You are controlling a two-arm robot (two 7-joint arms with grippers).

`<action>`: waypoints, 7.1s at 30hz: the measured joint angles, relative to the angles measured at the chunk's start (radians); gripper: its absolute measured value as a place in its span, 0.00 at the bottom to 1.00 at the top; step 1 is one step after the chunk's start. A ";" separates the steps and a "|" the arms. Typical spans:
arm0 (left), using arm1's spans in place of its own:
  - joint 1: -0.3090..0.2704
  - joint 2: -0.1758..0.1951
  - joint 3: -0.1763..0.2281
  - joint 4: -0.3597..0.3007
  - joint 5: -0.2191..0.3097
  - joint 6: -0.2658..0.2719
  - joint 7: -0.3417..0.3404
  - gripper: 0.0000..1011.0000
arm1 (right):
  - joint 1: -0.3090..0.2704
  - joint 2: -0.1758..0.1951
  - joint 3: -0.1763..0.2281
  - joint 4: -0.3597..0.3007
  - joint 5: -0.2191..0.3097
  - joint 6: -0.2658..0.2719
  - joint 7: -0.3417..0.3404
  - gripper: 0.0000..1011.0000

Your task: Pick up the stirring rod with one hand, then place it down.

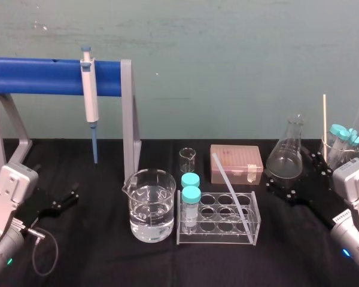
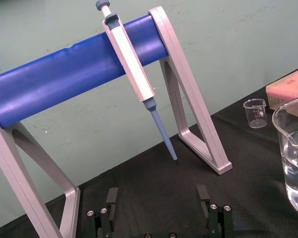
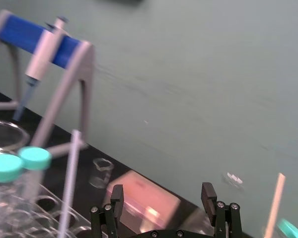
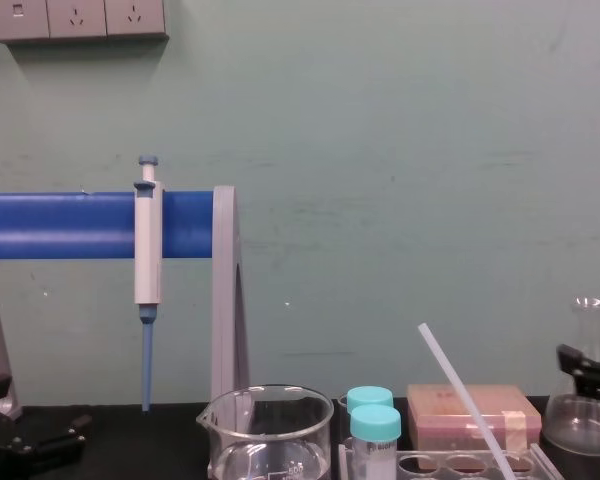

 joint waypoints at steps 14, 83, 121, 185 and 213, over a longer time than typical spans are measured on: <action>0.000 0.000 0.000 0.000 0.000 0.000 0.000 0.99 | 0.093 -0.051 -0.037 0.055 0.099 -0.053 0.260 0.99; 0.000 0.000 0.000 0.000 0.000 0.000 0.000 0.99 | 0.295 -0.200 -0.033 0.371 0.328 0.221 0.615 0.81; 0.000 0.000 0.000 0.000 0.000 0.000 0.000 0.99 | 0.291 -0.200 -0.027 0.366 0.328 0.206 0.608 0.07; 0.000 0.000 0.000 0.000 0.000 0.000 0.000 0.99 | 0.177 -0.278 0.190 0.316 0.175 -0.304 0.467 0.07; 0.000 0.000 0.000 0.000 0.000 0.000 0.000 0.99 | 0.178 -0.277 0.188 0.317 0.177 -0.307 0.470 0.07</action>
